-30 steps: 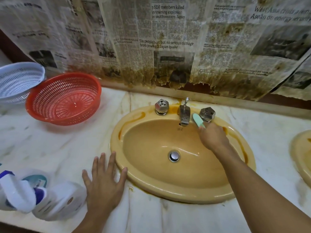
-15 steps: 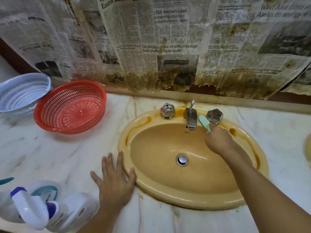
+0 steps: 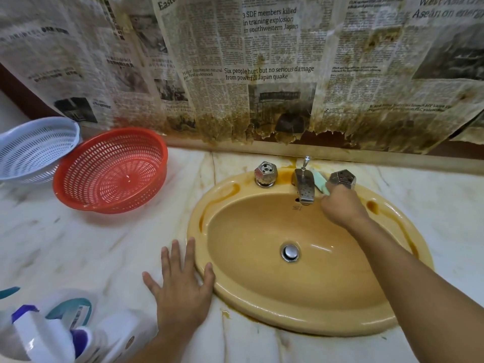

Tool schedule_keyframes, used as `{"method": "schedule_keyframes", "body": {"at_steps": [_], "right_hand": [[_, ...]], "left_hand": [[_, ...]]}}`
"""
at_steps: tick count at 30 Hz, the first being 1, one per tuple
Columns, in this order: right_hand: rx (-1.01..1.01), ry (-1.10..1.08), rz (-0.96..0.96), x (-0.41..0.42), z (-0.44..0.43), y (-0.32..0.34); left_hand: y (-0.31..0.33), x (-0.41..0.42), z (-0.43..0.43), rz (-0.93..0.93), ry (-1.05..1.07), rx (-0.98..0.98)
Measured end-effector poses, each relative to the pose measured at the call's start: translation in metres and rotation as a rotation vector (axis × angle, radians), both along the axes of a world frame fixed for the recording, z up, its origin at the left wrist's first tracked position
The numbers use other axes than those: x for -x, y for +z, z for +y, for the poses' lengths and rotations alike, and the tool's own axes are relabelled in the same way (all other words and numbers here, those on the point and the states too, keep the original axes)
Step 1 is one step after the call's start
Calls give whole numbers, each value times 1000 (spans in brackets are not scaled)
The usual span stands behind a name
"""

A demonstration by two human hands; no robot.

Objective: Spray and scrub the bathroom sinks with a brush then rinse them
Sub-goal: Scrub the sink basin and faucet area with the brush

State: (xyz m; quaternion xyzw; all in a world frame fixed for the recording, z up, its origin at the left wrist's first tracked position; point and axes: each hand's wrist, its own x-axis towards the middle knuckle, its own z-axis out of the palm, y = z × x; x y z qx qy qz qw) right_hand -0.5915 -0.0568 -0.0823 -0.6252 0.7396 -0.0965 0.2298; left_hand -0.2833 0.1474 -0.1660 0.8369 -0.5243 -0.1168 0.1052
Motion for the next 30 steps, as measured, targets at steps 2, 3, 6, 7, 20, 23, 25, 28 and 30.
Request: {"method": "schedule_keyframes", "body": {"at_steps": [2,3,6,7,20,23,25,28,30], "right_hand": [[39,-38,-13,-9,-7,-10],[50,-61,-22,-11,-11,-12],[53,-83,-34,-13,-15,-11],[40,-77,-40,-12,-11,-9],[-11,-22,-87,-1,-27,-1],[-25,-13,-105,7,-2,-2],[-37,-18,-94,14,21,-5],[-17,-90,-111,29,51,2],[24,-116,-110,38,64,8]], "left_hand": [[0,0,-1,0,3,-7],[0,0,-1,2,5,-8],[1,0,-1,0,6,-9],[1,0,-1,-1,6,-8],[1,0,-3,-3,27,-16],[0,-1,-3,-1,25,-12],[1,-1,-3,-3,28,-6],[1,0,-2,-10,29,9],[1,0,-3,-9,31,11]]}}
